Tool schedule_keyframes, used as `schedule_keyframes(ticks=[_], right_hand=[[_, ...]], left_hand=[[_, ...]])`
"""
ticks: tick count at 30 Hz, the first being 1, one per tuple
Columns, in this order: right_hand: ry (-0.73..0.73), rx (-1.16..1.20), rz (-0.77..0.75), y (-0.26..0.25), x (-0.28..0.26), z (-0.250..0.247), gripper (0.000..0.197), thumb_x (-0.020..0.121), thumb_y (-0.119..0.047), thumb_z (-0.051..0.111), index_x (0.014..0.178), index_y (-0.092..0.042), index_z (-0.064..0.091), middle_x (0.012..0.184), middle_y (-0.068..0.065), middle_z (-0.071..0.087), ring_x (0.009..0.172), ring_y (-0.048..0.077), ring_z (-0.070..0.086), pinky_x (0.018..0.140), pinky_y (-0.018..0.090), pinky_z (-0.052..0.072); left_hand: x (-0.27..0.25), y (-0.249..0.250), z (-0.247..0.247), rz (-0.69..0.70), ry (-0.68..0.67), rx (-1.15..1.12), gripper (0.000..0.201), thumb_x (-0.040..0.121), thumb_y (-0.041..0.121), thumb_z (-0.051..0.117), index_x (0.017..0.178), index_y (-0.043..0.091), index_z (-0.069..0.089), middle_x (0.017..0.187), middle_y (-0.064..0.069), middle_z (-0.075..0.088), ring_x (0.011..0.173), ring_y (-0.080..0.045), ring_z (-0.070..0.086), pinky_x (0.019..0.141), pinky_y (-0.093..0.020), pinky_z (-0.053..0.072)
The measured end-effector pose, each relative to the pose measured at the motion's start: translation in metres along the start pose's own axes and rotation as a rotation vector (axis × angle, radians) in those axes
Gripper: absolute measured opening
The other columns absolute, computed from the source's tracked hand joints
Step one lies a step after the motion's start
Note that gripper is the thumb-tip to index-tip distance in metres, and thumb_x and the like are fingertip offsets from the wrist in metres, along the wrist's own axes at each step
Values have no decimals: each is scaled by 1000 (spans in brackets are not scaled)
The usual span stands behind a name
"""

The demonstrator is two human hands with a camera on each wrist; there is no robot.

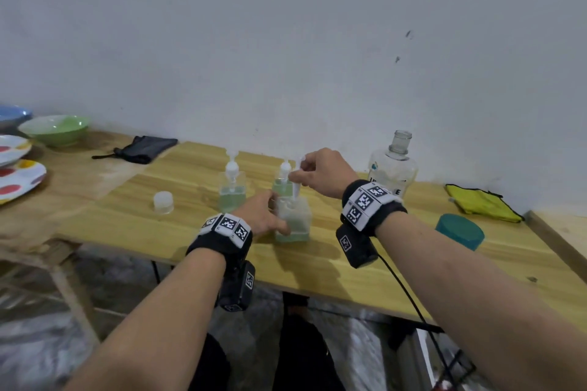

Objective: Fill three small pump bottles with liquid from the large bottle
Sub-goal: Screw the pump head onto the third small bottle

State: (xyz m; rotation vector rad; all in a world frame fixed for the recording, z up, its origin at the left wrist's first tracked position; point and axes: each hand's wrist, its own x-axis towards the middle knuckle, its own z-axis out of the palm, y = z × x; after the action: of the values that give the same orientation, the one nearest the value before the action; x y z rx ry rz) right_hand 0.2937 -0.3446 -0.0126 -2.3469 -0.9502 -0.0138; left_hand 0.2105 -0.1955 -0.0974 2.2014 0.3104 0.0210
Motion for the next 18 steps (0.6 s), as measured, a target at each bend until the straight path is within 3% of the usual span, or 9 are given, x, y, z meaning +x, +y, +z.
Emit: schedule_keyframes(ticks=[3,6,8,10,14,18], right_hand=[[-72,-4,25,8,-8,17,30,81,-37,75,66,-13,66,62,0,61,57,14,52,53,27,41],[-39,81,48,20,-19,35,30,79,-38,77,64,-24,56,60,-11,50,55,5,44,51,20,31],[-12,149,62,27,-24,41,21,76,-37,80,81,-27,62,75,-13,55,67,4,50,57,18,35],[-13,230,69,33,-29,45,33,74,-31,83,101,-20,68,90,-9,60,81,8,56,65,19,41],[72,408,140,35,-37,53,27,71,-21,86,81,-17,61,90,1,65,87,17,61,79,32,51],[57,428,175,33,-35,55,42,73,-21,84,110,-16,65,103,-3,65,98,15,59,84,30,48]], left_hand=[[3,-2,1,-2,-5,-19,74,61,19,88,124,16,51,115,0,62,103,-21,61,90,-36,51],[5,-3,1,-8,-11,-39,77,59,19,88,126,16,49,115,-1,63,103,-22,62,94,-43,52],[5,-3,1,-2,-9,-20,77,59,20,87,125,17,48,111,2,62,101,-21,62,93,-40,52],[4,-1,0,2,-10,-6,75,60,20,86,125,18,48,109,3,61,99,-19,62,89,-36,52],[1,2,0,3,-1,16,78,58,24,87,126,16,49,113,0,61,101,-20,61,91,-38,53],[-3,6,0,-5,0,16,77,55,23,87,123,15,51,112,-2,62,100,-22,62,91,-41,54]])
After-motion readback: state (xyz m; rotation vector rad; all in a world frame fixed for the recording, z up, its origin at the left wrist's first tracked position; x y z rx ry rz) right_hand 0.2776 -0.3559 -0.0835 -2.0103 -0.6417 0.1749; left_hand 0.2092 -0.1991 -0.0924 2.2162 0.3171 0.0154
